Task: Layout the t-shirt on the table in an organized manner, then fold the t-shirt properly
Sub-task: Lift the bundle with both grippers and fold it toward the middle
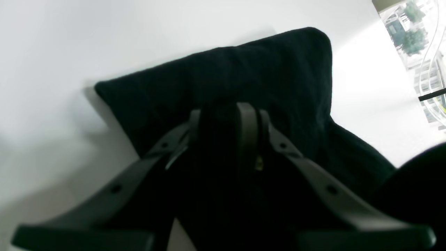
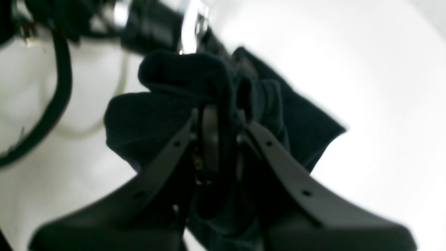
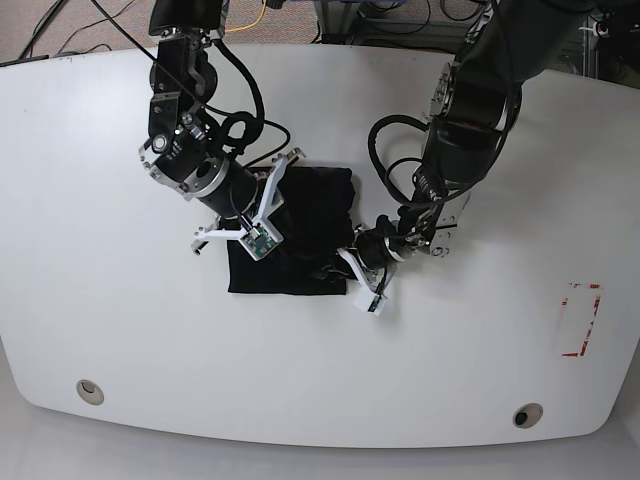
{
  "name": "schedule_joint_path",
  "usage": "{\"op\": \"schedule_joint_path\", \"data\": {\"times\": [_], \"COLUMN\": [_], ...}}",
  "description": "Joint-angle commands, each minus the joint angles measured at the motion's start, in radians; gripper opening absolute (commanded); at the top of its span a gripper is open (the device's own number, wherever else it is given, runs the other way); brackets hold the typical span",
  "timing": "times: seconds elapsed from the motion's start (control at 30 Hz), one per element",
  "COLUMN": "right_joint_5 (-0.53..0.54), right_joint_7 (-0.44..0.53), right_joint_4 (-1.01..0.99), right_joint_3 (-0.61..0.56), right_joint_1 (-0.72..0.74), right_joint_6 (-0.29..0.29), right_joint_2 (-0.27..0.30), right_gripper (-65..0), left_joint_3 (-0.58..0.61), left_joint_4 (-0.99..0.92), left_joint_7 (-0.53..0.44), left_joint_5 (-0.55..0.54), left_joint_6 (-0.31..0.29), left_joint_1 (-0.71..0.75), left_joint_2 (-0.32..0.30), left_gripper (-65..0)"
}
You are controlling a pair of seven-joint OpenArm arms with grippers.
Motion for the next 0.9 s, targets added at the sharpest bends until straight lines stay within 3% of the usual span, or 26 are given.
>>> {"op": "schedule_joint_path", "data": {"times": [0.0,0.27,0.6,0.87], "right_joint_5": [0.014,0.011,0.008,0.008], "right_joint_7": [0.029,0.027,0.029,0.073], "right_joint_4": [0.024,0.017,-0.052,-0.137], "right_joint_3": [0.003,0.003,0.003,0.004], "right_joint_1": [0.045,0.122,0.196,0.197], "right_joint_6": [-0.002,-0.002,-0.002,-0.002], "right_joint_2": [0.001,0.001,0.0,0.0], "right_gripper": [-61.2,-61.2,-61.2,-60.9], "left_joint_3": [0.002,0.053,0.076,0.075], "left_joint_4": [0.001,0.001,0.02,0.147], "left_joint_7": [0.046,0.046,0.052,0.138], "left_joint_5": [0.035,0.032,0.03,0.03], "left_joint_6": [0.008,-0.058,-0.06,-0.06], "left_joint_1": [-0.004,-0.004,0.021,0.047], "left_joint_2": [-0.004,-0.018,-0.018,-0.019], "left_gripper": [-52.9,-52.9,-52.9,-52.9]}}
